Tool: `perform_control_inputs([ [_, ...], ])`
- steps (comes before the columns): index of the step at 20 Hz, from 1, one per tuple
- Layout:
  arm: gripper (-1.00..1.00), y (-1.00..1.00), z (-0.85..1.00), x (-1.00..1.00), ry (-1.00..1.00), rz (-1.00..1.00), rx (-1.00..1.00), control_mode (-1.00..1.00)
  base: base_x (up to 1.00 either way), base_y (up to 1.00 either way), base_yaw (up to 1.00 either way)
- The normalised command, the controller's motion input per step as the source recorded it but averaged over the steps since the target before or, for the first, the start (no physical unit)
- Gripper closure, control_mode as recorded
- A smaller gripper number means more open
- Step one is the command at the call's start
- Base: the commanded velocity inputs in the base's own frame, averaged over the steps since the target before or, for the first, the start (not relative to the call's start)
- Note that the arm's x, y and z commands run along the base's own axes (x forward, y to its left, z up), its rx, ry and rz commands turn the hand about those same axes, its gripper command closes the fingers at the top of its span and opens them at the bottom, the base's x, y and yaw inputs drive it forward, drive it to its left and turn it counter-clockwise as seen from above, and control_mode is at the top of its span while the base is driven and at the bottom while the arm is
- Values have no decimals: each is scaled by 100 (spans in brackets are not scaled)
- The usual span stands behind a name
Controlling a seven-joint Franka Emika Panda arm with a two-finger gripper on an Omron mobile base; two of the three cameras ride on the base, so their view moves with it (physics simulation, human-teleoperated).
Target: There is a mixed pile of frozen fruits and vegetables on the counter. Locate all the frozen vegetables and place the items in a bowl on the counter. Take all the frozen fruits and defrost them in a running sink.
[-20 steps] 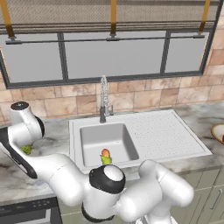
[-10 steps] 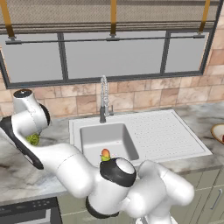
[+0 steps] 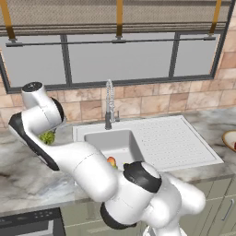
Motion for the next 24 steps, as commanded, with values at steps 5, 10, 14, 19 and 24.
perform_control_inputs([
  [5,100,-69,29,-19,-4,-2,-2,-100,0,0,0],
  [10,100,-75,30,-22,-5,-2,-2,-100,0,0,0],
  [14,100,-76,28,-23,-6,-1,-1,-100,0,0,0],
  [19,100,-72,24,-23,-6,-2,-1,-100,0,0,0],
  [24,100,-62,17,-24,-5,-3,-1,-100,0,0,0],
])
